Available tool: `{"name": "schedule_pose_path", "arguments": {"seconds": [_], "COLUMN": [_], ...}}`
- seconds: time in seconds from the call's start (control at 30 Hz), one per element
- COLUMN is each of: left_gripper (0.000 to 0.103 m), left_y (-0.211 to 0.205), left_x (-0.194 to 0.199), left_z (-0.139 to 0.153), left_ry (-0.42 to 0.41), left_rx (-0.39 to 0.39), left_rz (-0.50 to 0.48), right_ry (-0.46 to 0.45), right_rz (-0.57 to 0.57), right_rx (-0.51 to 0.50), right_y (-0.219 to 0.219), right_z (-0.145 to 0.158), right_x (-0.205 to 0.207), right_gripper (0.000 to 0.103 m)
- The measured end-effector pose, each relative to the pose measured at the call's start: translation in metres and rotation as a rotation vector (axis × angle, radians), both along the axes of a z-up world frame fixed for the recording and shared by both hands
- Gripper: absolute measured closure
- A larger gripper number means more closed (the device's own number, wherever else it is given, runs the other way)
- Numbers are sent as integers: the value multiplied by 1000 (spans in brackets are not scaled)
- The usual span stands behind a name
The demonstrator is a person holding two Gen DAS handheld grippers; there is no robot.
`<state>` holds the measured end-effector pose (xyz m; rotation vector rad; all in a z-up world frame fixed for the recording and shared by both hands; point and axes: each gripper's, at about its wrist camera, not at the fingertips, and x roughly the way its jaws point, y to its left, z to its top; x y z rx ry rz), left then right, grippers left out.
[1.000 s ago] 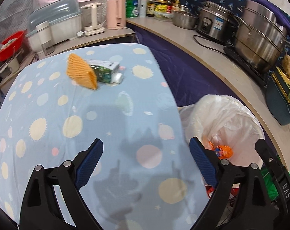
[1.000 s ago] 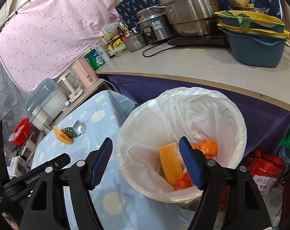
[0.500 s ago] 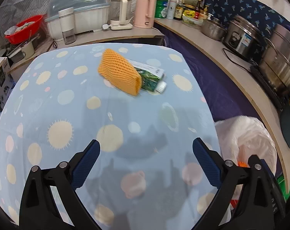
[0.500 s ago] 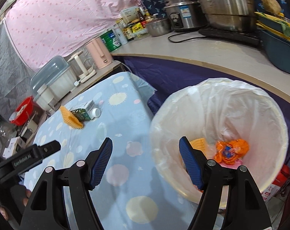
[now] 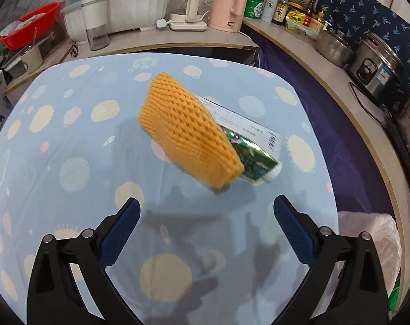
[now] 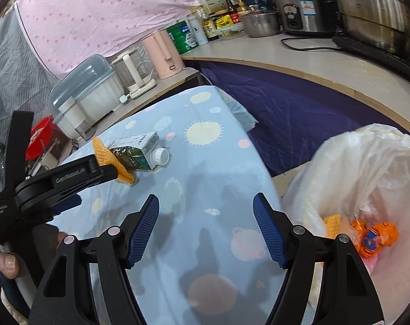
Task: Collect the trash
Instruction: 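Grasp the remaining orange foam net with the left gripper and lift it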
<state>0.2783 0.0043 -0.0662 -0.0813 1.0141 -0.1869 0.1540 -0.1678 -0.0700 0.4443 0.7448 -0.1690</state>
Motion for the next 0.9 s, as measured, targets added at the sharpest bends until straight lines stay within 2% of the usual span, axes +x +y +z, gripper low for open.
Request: {"name": "schedule_pose_path", "arguments": {"seconds": [0.13, 0.17, 0.3, 0.33, 0.37, 0.4, 0.5, 0.6, 0.9], "left_gripper": [10, 13, 42, 45, 53, 64, 86, 91, 92], "left_y": [-1, -1, 3, 6, 10, 13, 23, 34, 59], "left_x": [17, 20, 27, 29, 29, 29, 29, 28, 28], "left_z": [-6, -7, -15, -17, -18, -20, -24, -26, -27], "left_ry": [-8, -10, 16, 25, 33, 39, 54, 54, 56], "left_rx": [1, 3, -6, -12, -22, -27, -23, -15, -2], "left_rz": [-7, -9, -37, -39, -39, -40, -40, -28, -6], "right_ry": [4, 6, 11, 11, 11, 9, 8, 6, -3], "right_rz": [16, 19, 30, 34, 39, 44, 63, 82, 157], "right_rx": [-1, -2, -4, -3, 0, 3, -10, -7, -30], "right_y": [3, 4, 7, 8, 9, 10, 16, 22, 43], "right_z": [-5, -6, -10, -10, -10, -10, -11, -12, -11], "right_x": [18, 23, 35, 38, 41, 44, 53, 64, 107], "right_gripper": [34, 34, 34, 34, 34, 34, 34, 34, 33]}}
